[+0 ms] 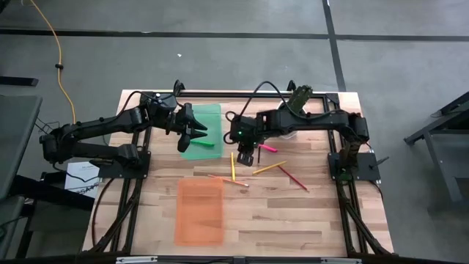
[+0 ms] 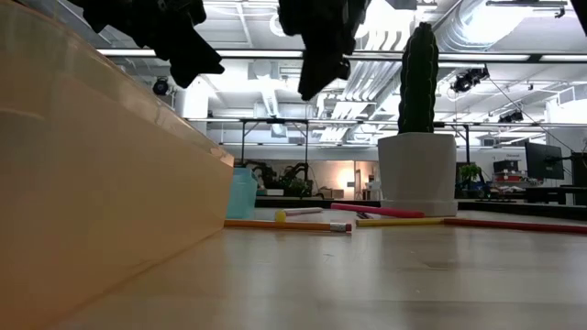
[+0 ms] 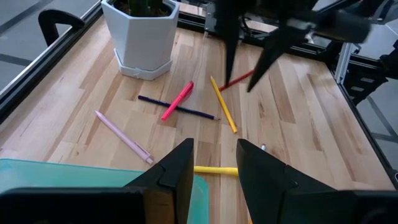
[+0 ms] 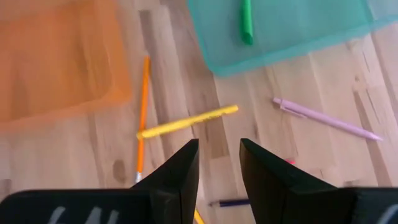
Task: Sort pens & pencils
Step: Put the pink pen into the green bin
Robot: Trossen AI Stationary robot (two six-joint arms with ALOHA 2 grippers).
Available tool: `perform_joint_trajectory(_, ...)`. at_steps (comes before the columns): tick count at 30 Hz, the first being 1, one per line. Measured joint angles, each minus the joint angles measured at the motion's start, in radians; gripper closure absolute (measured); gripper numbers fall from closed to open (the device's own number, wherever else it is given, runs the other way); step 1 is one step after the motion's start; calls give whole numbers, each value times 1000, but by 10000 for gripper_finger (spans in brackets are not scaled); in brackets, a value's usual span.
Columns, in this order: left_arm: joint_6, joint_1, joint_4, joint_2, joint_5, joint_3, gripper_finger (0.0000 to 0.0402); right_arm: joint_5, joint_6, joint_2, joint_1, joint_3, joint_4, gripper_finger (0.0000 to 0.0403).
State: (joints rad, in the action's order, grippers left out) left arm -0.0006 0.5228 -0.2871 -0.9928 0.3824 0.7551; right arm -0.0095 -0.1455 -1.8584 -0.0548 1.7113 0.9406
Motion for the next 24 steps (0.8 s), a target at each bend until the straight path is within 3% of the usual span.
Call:
perform_joint_trajectory(12,4,0,-2,0,3,0,291,-70,-10,0,0,-67,-44,295)
perform_joint_trajectory(24,0,0,-9,0,3,0,291,-70,-23,0,-17,-202,-60,295)
